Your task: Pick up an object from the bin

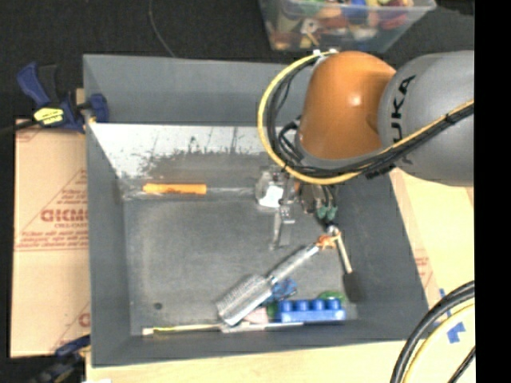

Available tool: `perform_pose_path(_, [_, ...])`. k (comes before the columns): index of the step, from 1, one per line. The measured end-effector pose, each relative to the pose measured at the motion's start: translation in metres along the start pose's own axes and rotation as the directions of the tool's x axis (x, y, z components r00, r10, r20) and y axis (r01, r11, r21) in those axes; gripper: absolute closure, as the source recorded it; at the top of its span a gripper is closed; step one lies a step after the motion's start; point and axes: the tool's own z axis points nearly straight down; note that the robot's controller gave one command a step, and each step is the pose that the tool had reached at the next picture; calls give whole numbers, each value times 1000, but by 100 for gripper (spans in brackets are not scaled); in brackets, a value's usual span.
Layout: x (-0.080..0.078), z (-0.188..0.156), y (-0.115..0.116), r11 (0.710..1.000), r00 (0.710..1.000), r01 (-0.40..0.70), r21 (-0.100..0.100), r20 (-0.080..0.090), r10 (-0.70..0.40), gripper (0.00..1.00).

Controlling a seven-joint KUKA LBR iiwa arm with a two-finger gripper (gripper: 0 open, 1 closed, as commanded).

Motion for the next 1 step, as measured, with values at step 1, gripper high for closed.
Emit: perform_pose_path(1, [-1, -2, 0, 1000, 1000, -1, -1, 5, 1, 0])
